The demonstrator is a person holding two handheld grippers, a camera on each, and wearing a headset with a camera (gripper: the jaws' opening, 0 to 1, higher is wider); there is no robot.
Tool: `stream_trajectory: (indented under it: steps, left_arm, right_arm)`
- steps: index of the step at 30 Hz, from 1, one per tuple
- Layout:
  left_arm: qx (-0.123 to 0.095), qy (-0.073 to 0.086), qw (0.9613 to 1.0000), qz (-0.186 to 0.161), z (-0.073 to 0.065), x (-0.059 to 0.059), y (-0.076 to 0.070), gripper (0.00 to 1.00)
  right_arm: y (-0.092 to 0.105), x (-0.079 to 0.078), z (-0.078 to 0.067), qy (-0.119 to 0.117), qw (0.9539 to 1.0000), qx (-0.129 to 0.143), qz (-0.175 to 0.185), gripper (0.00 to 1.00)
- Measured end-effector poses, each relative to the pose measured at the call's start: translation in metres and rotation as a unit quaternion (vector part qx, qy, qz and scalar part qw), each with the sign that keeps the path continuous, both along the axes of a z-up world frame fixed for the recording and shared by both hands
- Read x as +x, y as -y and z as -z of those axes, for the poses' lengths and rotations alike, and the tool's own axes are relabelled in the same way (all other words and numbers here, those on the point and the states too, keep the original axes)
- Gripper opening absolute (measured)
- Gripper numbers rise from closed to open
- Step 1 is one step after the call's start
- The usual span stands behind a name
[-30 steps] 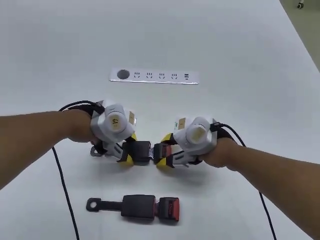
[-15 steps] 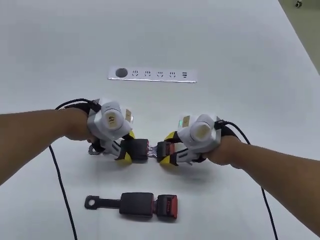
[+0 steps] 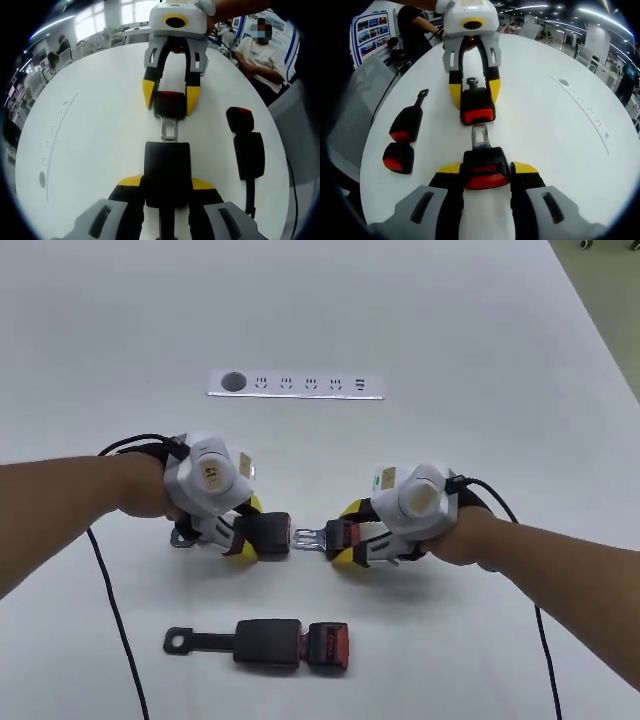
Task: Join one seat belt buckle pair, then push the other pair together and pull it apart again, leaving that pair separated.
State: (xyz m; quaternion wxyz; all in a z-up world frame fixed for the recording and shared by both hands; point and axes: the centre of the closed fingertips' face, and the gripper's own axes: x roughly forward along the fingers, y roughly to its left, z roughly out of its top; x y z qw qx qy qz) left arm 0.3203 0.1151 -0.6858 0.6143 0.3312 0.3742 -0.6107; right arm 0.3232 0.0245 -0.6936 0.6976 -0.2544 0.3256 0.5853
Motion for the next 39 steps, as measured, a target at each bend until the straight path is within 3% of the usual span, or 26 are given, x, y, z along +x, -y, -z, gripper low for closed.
stream_trajectory:
  steps: [25, 39]
  left_arm:
    - [0.003, 0.002, 1.0000, 0.003, 0.000, -0.001, 0.000, 0.34]
    - [0.000, 0.002, 1.0000, 0.003, 0.000, -0.002, 0.000, 0.34]
  right_arm:
    - [0.064, -0.005, 0.007, -0.004, 0.9997, -0.012, 0.020, 0.35]
    - [0.095, -0.012, 0.002, -0.003, 0.9995, -0.018, 0.025, 0.36]
